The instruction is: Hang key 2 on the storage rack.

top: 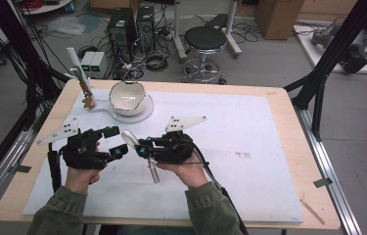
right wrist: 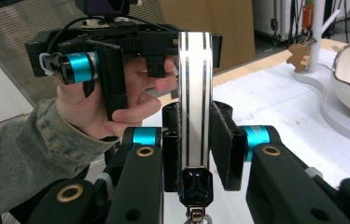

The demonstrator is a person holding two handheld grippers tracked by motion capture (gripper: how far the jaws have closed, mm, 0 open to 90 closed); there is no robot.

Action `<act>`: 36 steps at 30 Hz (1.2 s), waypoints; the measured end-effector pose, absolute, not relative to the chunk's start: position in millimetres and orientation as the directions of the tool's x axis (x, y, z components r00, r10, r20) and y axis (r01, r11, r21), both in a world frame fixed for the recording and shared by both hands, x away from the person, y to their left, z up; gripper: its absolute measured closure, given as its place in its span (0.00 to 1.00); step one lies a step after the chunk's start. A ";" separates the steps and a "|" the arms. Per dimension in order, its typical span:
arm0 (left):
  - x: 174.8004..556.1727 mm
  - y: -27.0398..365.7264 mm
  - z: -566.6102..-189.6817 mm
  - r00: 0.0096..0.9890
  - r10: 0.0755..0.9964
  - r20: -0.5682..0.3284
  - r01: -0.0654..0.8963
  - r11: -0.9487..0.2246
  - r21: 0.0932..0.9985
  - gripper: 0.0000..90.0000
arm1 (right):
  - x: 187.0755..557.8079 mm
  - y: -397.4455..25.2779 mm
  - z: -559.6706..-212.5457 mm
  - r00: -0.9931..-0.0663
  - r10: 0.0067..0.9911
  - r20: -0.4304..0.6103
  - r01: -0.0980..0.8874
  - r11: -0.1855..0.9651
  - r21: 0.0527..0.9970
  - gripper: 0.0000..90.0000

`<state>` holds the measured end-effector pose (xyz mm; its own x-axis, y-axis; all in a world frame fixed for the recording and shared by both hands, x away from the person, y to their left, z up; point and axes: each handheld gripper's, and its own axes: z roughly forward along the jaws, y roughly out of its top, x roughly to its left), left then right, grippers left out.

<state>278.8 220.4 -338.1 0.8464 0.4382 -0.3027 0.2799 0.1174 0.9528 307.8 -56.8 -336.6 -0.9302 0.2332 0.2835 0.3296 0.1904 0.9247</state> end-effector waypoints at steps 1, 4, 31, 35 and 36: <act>278.5 219.2 -337.2 0.851 0.428 -0.305 0.278 0.127 0.952 0.23 | 306.8 -56.8 -335.8 -0.929 0.231 0.288 0.333 0.189 0.924 0.83; 277.8 216.9 -334.4 0.869 0.391 -0.303 0.268 0.143 0.953 0.32 | 305.0 -56.9 -333.6 -0.934 0.217 0.282 0.323 0.182 0.929 0.83; 270.6 220.5 -321.1 0.885 0.390 -0.254 0.209 0.154 0.966 0.81 | 301.3 -60.2 -322.7 -0.918 0.281 0.279 0.328 0.148 0.933 0.40; 271.4 225.4 -320.0 0.875 0.412 -0.253 0.208 0.152 0.966 0.81 | 305.0 -67.3 -322.7 -0.886 0.367 0.282 0.356 0.150 0.922 0.15; 271.5 226.3 -319.7 0.873 0.414 -0.256 0.212 0.151 0.966 0.82 | 306.0 -69.5 -322.9 -0.879 0.379 0.289 0.367 0.151 0.918 0.10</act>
